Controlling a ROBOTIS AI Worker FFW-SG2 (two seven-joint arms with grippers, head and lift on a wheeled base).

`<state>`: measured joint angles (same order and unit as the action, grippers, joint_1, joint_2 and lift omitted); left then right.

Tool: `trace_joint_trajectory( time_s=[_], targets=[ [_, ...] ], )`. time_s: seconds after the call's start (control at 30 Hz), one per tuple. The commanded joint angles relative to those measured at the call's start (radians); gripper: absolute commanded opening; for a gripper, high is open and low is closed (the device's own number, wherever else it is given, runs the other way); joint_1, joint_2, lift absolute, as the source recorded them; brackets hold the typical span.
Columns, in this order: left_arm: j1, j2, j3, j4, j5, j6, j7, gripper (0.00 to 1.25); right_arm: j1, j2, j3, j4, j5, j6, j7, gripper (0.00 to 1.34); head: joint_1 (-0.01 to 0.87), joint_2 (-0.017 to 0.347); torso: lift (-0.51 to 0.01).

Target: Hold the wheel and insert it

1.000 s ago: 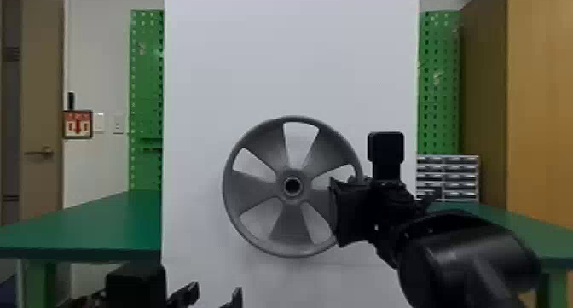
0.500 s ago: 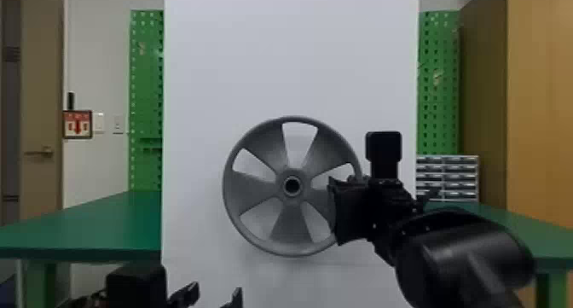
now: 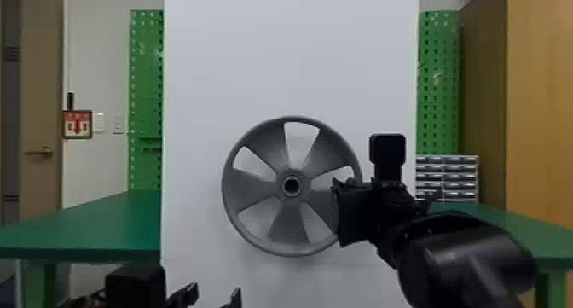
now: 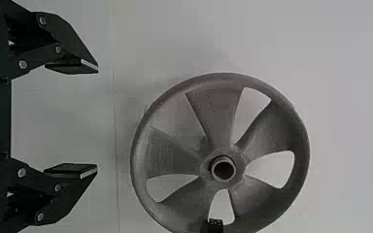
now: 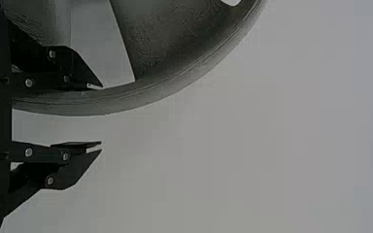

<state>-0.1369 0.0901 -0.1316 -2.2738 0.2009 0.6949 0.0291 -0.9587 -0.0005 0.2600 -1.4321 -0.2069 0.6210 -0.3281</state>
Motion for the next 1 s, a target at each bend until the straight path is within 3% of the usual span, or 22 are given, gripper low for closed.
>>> trace_joint_trajectory(
  time_s=[0.0,0.17,0.97],
  targets=[
    [-0.001,0.000,0.000,0.000,0.000,0.000,0.000,0.73,0.001,0.001,0.001,0.007,-0.009,-0.012,0.001,0.86,0.003,0.074,-0.483],
    [-0.001,-0.001,0.000,0.000,0.000,0.000,0.000,0.73,0.001,0.001,0.004,0.010,-0.011,-0.021,0.011,1.34,0.003,0.074,-0.483],
    [0.002,-0.001,0.003,0.002,0.002,0.000,0.000,0.73,0.018,0.001,0.010,-0.010,-0.019,-0.040,0.034,1.34,0.003,0.074,-0.483]
  ],
)
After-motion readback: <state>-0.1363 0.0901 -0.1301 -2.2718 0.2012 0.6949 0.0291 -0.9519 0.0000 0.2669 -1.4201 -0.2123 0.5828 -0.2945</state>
